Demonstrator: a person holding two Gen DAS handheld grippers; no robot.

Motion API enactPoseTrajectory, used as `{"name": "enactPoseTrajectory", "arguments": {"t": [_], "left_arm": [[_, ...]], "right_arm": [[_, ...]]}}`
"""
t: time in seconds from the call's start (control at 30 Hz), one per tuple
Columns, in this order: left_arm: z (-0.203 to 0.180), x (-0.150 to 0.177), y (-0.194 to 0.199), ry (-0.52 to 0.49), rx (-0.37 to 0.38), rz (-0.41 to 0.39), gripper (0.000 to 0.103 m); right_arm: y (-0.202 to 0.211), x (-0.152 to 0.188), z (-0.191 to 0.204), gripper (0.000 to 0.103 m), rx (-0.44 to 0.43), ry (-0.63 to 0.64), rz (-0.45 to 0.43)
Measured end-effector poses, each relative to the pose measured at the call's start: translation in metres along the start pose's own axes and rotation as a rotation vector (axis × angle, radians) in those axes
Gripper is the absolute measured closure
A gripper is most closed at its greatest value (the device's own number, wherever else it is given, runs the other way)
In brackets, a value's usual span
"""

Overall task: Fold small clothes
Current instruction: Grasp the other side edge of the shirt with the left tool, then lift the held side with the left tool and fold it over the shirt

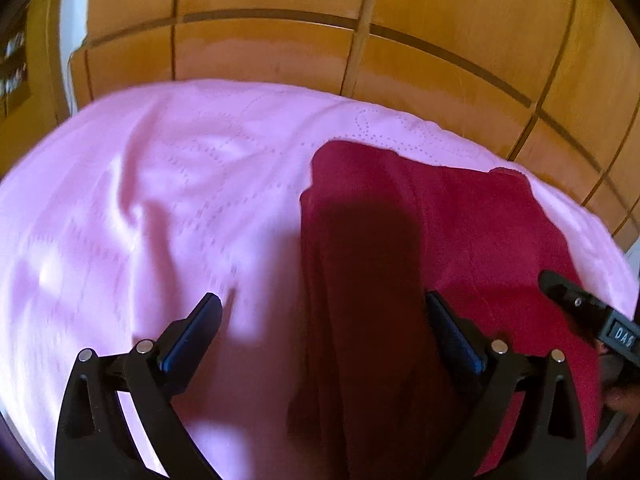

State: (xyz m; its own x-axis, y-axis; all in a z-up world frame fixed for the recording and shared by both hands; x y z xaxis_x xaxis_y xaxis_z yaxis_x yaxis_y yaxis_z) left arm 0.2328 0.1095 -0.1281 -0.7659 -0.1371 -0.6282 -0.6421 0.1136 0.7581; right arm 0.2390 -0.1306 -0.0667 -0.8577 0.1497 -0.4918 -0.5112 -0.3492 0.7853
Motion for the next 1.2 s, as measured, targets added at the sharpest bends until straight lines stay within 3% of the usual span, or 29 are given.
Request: {"name": "enactPoseTrajectory", "arguments": {"t": [0.2,0.33,0.6,0.73,0.83,1.0,1.2], "left_arm": [[0.01,0.023,0.013,0.149,0.117,0.059,0.003],[0.005,0.034,0.019,0.112,0.141,0.074,0.003],[0.002,0.049,0.035,0.089,0.234,0.107,0.003],[0.001,0.046,0.031,0.076,0.222,0.118,0.005],[0.001,0.041,0.025,0.056,0.203,0.127,0.015],[0.003,0.036,0.021,0.077,0.271,0.149,0.036],[0.005,0.04,0.023,0.099,0.314,0.134,0.036]], "right_arm": [[0.023,0.016,-0.008,0.003,-0.071,-0.075,0.007],[0.03,0.035,-0.012,0.003,-0.179,-0.169,0.07],[0.051,0.06,0.0,0.003,-0.278,-0.106,0.102],[0.053,0.063,0.007,0.003,-0.301,-0.1,0.11],[0.054,0.063,0.007,0.003,-0.357,-0.153,0.119],[0.051,0.059,0.004,0.01,-0.39,-0.193,0.131],[0.048,0.058,-0.002,0.019,-0.421,-0.237,0.142]]}}
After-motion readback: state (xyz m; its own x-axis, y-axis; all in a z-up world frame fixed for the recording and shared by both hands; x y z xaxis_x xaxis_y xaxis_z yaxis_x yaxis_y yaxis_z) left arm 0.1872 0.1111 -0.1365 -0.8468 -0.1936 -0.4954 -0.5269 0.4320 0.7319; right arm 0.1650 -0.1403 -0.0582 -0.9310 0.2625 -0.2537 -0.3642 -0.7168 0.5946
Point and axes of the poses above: each gripper's, at about its wrist camera, not at the fingertips, and y roughly against the way its jaws point, z to its left, x to its underside, the point moved 7 cm from there along -y, roughly the way its jaws point, and after that the axes turned 2 degrees about -y, right-handed, at the moved point
